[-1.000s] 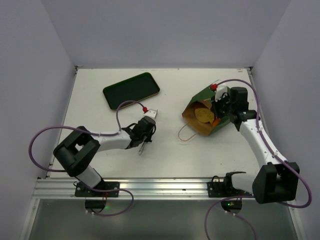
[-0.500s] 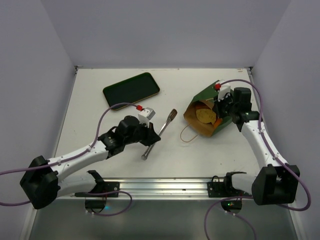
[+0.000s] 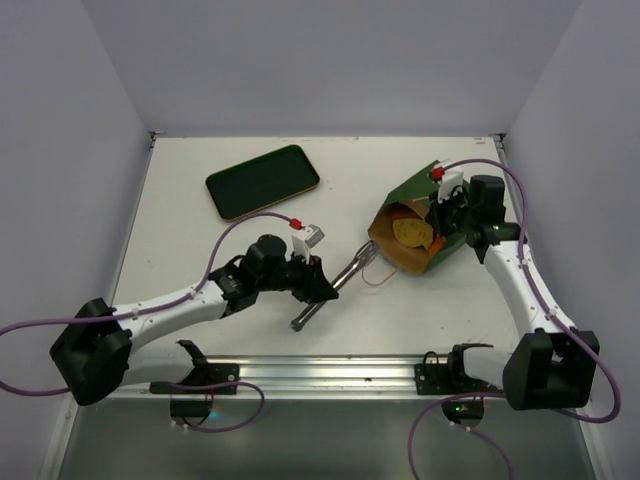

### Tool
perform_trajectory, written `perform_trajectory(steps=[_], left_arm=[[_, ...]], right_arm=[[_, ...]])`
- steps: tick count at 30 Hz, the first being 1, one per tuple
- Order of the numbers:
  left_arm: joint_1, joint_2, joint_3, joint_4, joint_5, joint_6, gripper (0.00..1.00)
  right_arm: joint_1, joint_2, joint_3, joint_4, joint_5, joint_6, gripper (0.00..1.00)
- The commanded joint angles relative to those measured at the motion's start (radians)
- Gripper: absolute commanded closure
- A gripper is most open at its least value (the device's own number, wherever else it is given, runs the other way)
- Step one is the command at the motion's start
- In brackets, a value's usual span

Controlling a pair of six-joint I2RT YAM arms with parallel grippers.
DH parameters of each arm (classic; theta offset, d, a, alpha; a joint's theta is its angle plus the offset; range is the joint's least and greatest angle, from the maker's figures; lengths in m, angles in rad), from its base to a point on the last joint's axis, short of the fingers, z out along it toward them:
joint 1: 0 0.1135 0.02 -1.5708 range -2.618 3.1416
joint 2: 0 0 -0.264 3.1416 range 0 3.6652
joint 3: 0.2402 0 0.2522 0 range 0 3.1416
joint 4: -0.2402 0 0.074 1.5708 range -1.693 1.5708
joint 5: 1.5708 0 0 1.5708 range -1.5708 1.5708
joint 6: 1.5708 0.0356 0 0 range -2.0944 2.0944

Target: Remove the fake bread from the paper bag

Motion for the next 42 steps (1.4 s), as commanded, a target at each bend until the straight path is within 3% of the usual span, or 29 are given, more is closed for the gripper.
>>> perform_trajectory(steps=[1, 20, 30, 42], left_arm=[[-0.013, 0.069, 0.052, 0.108, 0.045, -0.032, 0.65], [-0.022, 0.373, 0.255, 0.196, -0.015, -0.042, 0.59], [-0.008, 0.401, 0.311, 0.163, -0.161, -0.024, 0.58], [0.067, 0.474, 0.345, 0.182, -0.107, -0.004, 0.55]], right_arm=[[-0.007, -0.032, 0.001, 0.04, -0.039, 0.018, 1.0], [-0.017, -0.015, -0.002, 0.035, -0.058, 0.015, 1.0], [-0.018, -0.009, -0.001, 0.035, -0.062, 0.012, 1.0], [-0.018, -0.003, -0.001, 0.032, -0.062, 0.01, 1.0]])
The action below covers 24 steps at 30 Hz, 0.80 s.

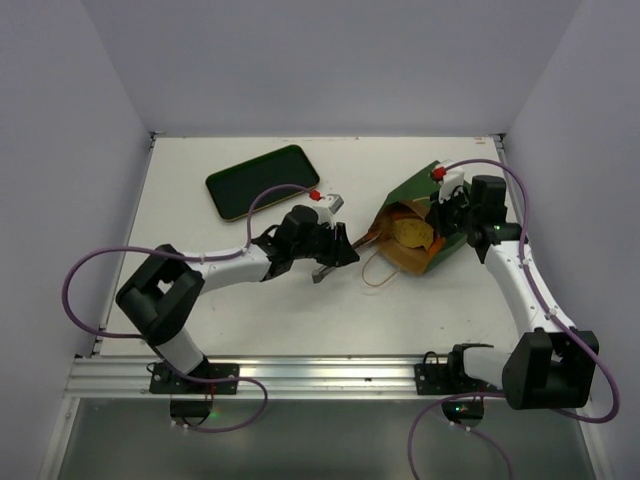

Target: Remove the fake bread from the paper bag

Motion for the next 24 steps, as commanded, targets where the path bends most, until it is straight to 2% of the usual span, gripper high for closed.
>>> perform_trajectory(steps=[1, 24], left_arm=[[0.016, 0.018, 0.051, 0.049, 0.018, 0.036, 0.55], [0.082, 0.14, 0.103, 0.115, 0.182, 0.037, 0.53]], right_arm=[[-0.006, -0.005, 0.002, 0.034, -0.036, 0.01, 1.0], [-0.006, 0.009, 0.001, 0.031, -0.034, 0.003, 1.0]])
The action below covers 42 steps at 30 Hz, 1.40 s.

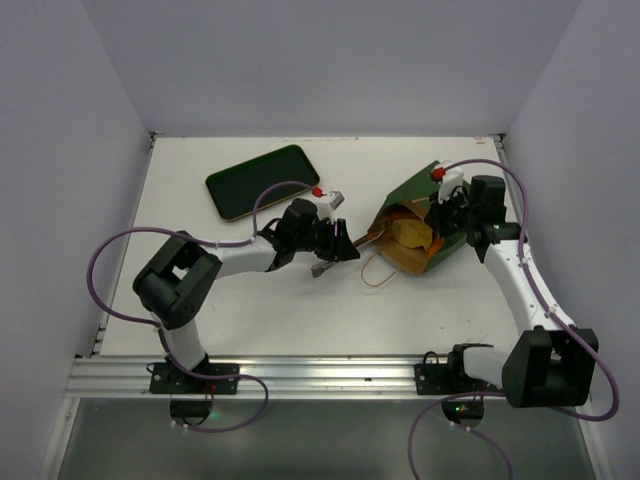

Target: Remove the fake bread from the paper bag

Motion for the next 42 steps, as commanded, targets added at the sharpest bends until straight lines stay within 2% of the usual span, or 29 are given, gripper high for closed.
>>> perform_trajectory(steps=[1, 12, 17, 19, 20, 25, 33, 42], left_arm=[[0.008, 0.016, 0.054, 0.068, 0.052, 0.025, 0.53], [0.022, 0.066, 0.092, 0.058, 0.085, 0.031, 0.52], [0.022, 0.085, 0.107, 0.074, 0.111, 0.029, 0.59], [0.024, 0.085, 0.107, 0.081, 0.124, 0.029, 0.67], [0.025, 0.083, 0.107, 0.085, 0.128, 0.032, 0.76], [0.03, 0.069, 0.095, 0.094, 0.141, 0.043, 1.0], [0.03, -0.032, 0.028, 0.094, 0.133, 0.049, 1.0], [0.03, -0.19, -0.123, 0.036, 0.114, 0.055, 1.0]], right_arm=[[-0.006, 0.004, 0.001, 0.034, -0.028, 0.003, 1.0], [-0.006, 0.009, 0.002, 0.035, -0.028, 0.002, 1.0], [-0.004, 0.009, 0.002, 0.035, -0.028, 0.003, 1.0], [-0.006, 0.009, 0.002, 0.035, -0.03, 0.0, 1.0], [-0.006, 0.01, 0.002, 0.034, -0.031, 0.0, 1.0], [-0.006, 0.007, 0.001, 0.032, -0.033, 0.0, 1.0], [-0.006, 0.001, 0.001, 0.032, -0.03, 0.002, 1.0], [-0.007, -0.011, -0.002, 0.039, -0.022, 0.011, 1.0]])
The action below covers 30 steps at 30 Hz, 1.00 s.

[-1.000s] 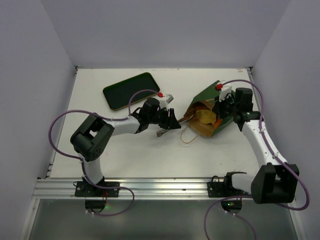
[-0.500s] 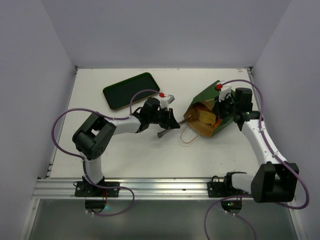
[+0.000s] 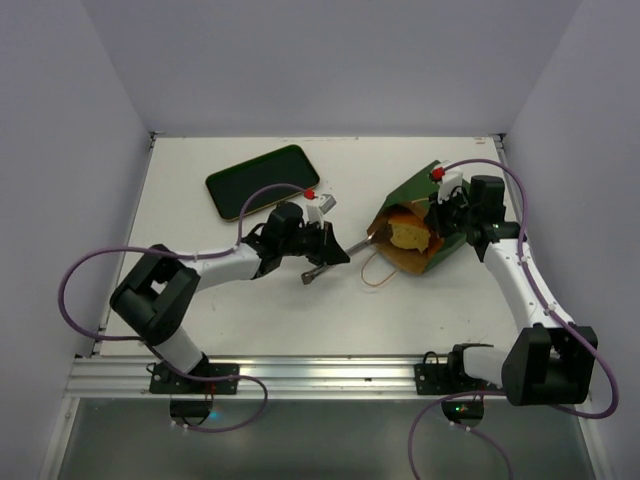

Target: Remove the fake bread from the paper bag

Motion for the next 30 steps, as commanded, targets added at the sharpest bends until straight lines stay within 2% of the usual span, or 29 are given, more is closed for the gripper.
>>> perform_trajectory(steps=[1, 13, 22, 26, 30], left_arm=[[0.007, -0.084, -0.046, 0.003, 0.002, 0.026, 1.0], [0.007, -0.321, -0.132, -0.195, -0.035, 0.07, 1.0], [0.042, -0.573, -0.136, -0.308, -0.116, 0.014, 1.0], [0.094, -0.592, -0.05, -0.373, -0.134, -0.019, 1.0], [0.206, -0.529, 0.033, -0.39, -0.137, -0.09, 1.0]], right_arm=[[-0.006, -0.022, -0.002, 0.039, -0.014, 0.011, 1.0], [-0.042, -0.044, -0.013, 0.055, -0.006, 0.027, 1.0], [-0.052, -0.047, -0.018, 0.055, -0.021, 0.025, 1.0], [-0.053, -0.05, -0.016, 0.055, -0.025, 0.025, 1.0], [-0.053, -0.053, -0.018, 0.055, -0.029, 0.025, 1.0]])
